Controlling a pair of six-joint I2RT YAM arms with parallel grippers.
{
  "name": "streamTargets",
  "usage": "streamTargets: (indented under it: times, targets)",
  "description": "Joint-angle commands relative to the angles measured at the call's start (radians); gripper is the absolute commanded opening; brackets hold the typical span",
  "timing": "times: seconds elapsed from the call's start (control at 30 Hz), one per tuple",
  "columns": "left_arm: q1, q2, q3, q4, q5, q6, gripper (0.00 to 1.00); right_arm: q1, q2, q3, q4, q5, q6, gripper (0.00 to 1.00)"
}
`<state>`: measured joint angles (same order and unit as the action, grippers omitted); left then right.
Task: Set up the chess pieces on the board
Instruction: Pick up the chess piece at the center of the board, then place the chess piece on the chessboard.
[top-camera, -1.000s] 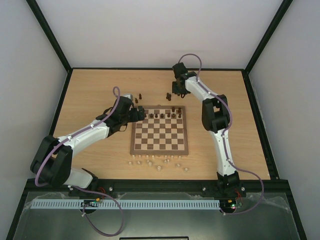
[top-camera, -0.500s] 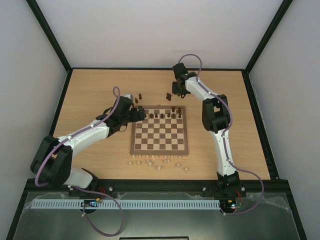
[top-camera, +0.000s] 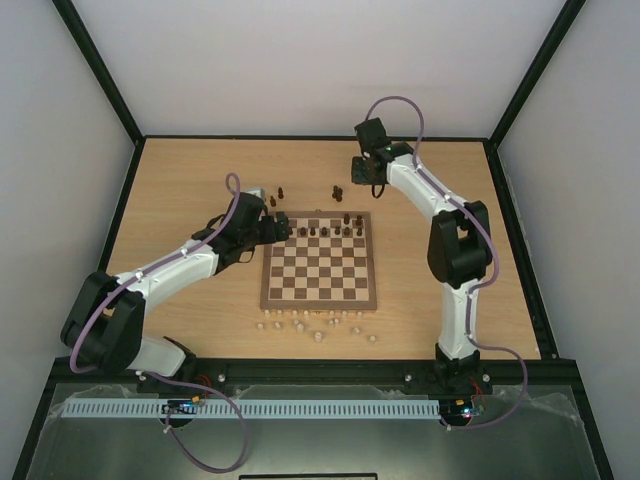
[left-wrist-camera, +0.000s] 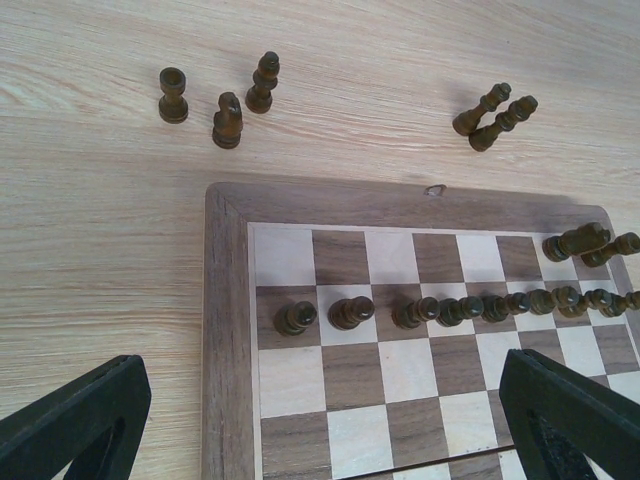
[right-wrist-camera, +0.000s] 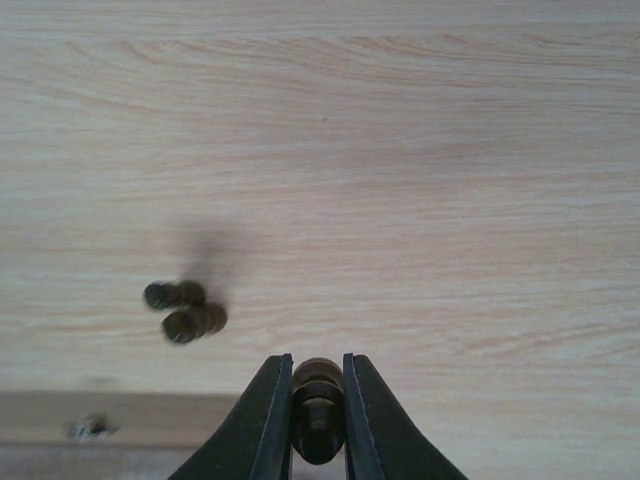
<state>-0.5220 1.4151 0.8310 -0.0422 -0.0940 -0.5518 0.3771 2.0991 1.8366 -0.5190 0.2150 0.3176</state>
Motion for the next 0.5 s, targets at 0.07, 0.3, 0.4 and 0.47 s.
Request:
streamTargets:
  times: [0.07, 0.3, 0.4, 0.47]
  targets:
    - [0.007, -0.029, -0.013, 0.005, -0.016, -0.005, 0.99, 0.071, -0.134, -0.162, 0.007, -0.013, 0.001, 0.11]
    - [0.007, -0.028, -0.013, 0.006, -0.015, -0.005, 0.99, 0.146, -0.187, -0.238, 0.002, -0.032, -0.003, 0.12]
    - [0.007, -0.028, -0.013, 0.006, -0.013, -0.005, 0.99, 0.166, -0.176, -0.230, -0.002, -0.040, -0.005, 0.12]
    - [0.007, -0.029, -0.014, 0.005, -0.015, -0.005, 0.99, 0.175, -0.162, -0.221, -0.008, -0.046, -0.006, 0.12]
